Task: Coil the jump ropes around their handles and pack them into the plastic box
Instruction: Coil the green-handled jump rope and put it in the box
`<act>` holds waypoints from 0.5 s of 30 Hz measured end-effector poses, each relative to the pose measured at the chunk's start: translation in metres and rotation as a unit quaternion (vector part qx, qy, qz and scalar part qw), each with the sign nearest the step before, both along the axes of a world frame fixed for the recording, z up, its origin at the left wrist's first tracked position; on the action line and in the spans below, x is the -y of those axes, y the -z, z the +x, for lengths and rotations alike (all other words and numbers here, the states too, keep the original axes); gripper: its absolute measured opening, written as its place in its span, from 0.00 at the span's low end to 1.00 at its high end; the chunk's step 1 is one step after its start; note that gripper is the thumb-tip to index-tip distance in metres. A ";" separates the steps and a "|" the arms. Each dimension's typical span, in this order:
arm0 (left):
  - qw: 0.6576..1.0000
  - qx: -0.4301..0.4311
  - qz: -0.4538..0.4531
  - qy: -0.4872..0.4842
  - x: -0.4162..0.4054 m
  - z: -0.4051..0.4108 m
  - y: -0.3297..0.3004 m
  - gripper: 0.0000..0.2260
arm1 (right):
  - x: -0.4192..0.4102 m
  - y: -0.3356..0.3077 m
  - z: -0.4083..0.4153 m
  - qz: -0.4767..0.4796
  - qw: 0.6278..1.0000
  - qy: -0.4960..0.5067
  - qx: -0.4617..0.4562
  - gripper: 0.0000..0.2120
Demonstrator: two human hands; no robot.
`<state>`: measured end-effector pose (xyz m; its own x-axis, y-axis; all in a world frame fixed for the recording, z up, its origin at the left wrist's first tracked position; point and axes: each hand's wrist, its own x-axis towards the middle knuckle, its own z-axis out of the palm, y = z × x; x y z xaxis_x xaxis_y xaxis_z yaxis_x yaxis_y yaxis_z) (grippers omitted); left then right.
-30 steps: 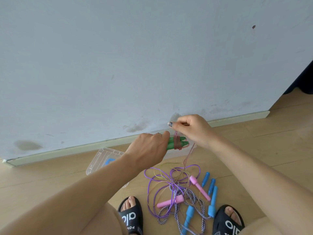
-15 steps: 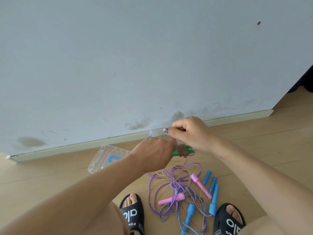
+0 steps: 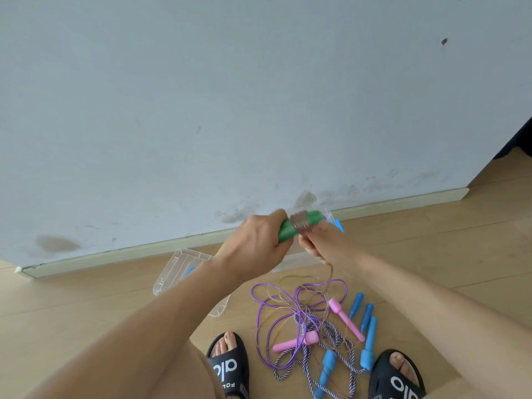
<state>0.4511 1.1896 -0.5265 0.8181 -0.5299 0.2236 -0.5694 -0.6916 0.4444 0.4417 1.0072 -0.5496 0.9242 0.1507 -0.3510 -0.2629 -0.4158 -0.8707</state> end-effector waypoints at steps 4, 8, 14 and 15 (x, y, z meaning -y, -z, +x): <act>0.991 -0.066 0.077 -0.086 -0.007 0.016 0.010 0.09 | -0.014 0.012 -0.024 -0.027 0.996 0.049 0.076 0.27; 0.976 -0.055 0.195 -0.077 -0.009 0.020 0.014 0.06 | -0.031 0.006 -0.051 -0.194 0.963 -0.038 0.181 0.24; 0.942 0.021 0.335 -0.015 -0.013 0.016 0.014 0.02 | -0.024 -0.028 -0.038 -0.288 0.905 -0.046 0.309 0.22; 0.937 0.036 0.347 0.003 -0.010 0.014 0.013 0.03 | -0.020 -0.033 -0.031 -0.289 0.904 -0.044 0.312 0.23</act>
